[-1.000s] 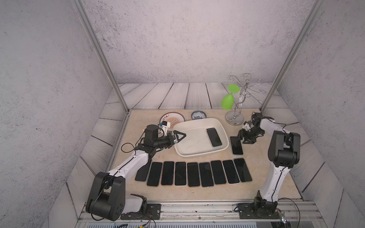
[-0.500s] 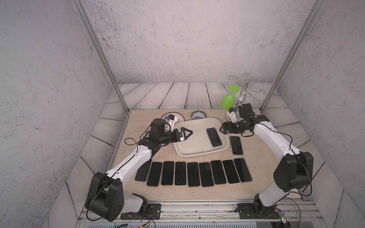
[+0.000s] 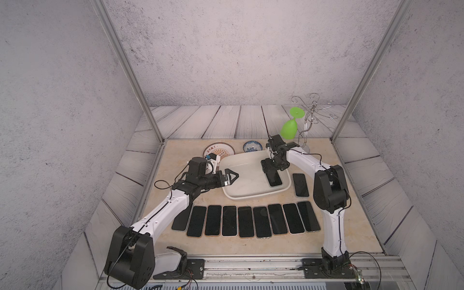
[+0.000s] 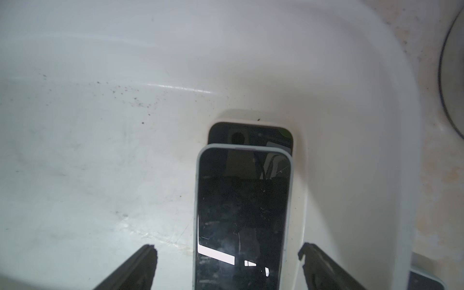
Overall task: Take the phone out of the storage box
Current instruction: Pick up the phone from the storage box.
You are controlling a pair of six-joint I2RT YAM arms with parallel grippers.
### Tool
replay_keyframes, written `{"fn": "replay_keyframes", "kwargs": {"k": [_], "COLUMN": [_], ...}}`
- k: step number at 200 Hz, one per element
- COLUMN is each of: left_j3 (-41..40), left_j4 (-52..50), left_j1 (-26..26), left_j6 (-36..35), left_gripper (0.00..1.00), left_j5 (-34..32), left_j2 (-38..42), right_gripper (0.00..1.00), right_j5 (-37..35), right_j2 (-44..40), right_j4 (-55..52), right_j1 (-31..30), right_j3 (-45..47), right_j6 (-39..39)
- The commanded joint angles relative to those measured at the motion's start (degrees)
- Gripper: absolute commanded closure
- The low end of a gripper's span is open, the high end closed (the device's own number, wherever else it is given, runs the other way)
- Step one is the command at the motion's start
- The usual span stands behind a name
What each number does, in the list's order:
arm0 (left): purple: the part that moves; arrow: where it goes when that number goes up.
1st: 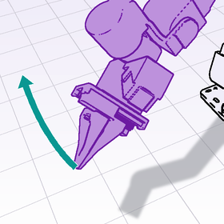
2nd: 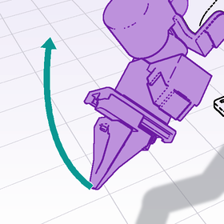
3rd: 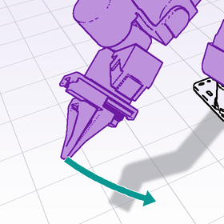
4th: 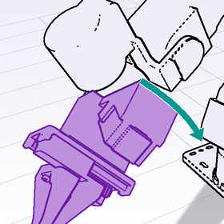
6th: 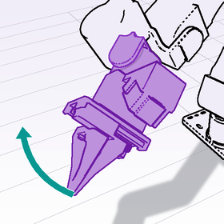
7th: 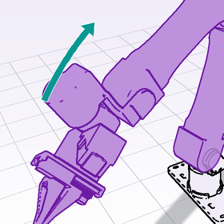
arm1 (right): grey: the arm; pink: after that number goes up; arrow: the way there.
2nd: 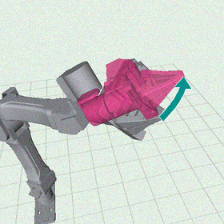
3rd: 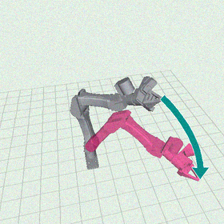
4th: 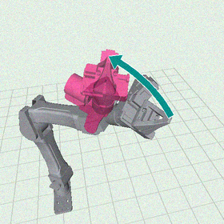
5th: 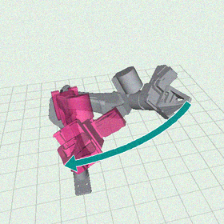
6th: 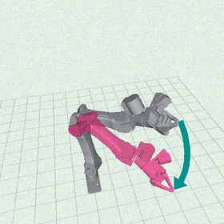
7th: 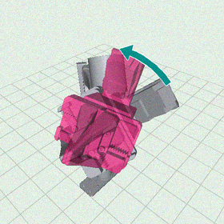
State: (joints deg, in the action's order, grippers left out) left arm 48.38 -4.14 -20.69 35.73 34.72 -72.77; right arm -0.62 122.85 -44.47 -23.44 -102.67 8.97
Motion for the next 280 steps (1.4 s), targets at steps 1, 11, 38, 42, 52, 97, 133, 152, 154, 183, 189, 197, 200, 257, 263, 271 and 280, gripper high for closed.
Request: {"fn": "replay_keyframes", "kwargs": {"k": [1, 11, 38, 42, 52, 97, 133, 152, 154, 183, 189, 197, 200, 257, 263, 271, 280], "left_j3": [-1.7, -2.2, -2.8, -2.8, -2.9, -3.3, -3.4, -3.3, -3.2, -2.8, -2.7, -2.6, -2.6, -1.5, -0.9, 0.5, 2.5], "left_j4": [-0.2, 0.0, -0.3, -0.4, -0.3, 0.2, 0.6, 0.7, 0.7, 1.3, 1.6, 2.2, 2.6, 29.1, 33.0, 37.6, 40.4], "left_j1": [0.6, 0.7, 1.0, 1.1, 1.1, 1.3, 1.3, 1.4, 1.4, 1.4, 1.4, 1.4, 1.5, 0.6, 0.2, -0.7, -1.8], "left_j6": [-1.0, -0.8, -0.9, -0.9, -0.9, -0.4, -0.2, -0.3, -0.3, 0.1, 0.2, 0.7, 0.8, 17.0, 20.0, 23.3, 25.4], "left_gripper": [0.02, 0.02, 0.02, 0.02, 0.02, 0.02, 0.02, 0.02, 0.02, 0.02, 0.02, 0.02, 0.02, 0.02, 0.02, 0.02, 0.02], "left_j5": [-0.9, -0.6, 0.6, 0.7, 0.9, 1.3, 1.1, 1.1, 1.1, 1.3, 1.4, 1.3, 1.4, 5.6, 6.0, 6.2, 6.5], "left_j2": [1.8, 1.8, 1.6, 1.6, 1.5, 1.3, 1.2, 1.2, 1.2, 1.0, 1.1, 0.9, 0.9, -4.3, -6.0, -8.1, -11.0], "right_gripper": [0.05, 0.05, 0.05, 0.05, 0.05, 0.08, 0.26, 0.38, 0.39, 0.52, 0.53, 0.54, 0.55, 0.55, 0.56, 0.56, 0.57], "right_j5": [-3.6, -3.5, -3.8, -3.8, -3.4, -2.1, -2.3, -1.7, -1.6, -0.2, 0.5, 1.4, 1.7, 14.6, 16.4, 18.6, 20.8], "right_j2": [0.9, 2.0, 4.3, 4.4, 5.0, 6.8, 4.6, 2.1, 1.8, -1.4, -2.3, -3.6, -4.2, -10.3, -11.1, -12.0, -12.9], "right_j4": [-2.0, -2.1, -2.1, -2.0, -1.9, -2.4, -1.8, -1.1, -1.0, -1.2, -1.2, -0.9, -0.7, -1.7, -0.9, 0.1, 0.9], "right_j1": [-0.2, -0.1, -0.2, -0.2, -0.2, -0.5, -0.4, -0.5, -0.5, -0.5, -0.5, -0.6, -0.6, -0.7, -0.7, -0.7, -0.8], "right_j3": [-1.1, -1.3, -1.6, -1.6, -1.7, -2.1, -1.1, -0.3, -0.2, -0.2, -0.1, 0.2, 0.4, 0.0, 0.6, 1.5, 2.3], "right_j6": [0.3, 0.3, 0.5, 0.5, 0.4, 0.3, 1.3, 1.5, 1.5, 1.8, 1.8, 1.9, 1.9, 2.2, 2.4, 2.8, 3.3]}}
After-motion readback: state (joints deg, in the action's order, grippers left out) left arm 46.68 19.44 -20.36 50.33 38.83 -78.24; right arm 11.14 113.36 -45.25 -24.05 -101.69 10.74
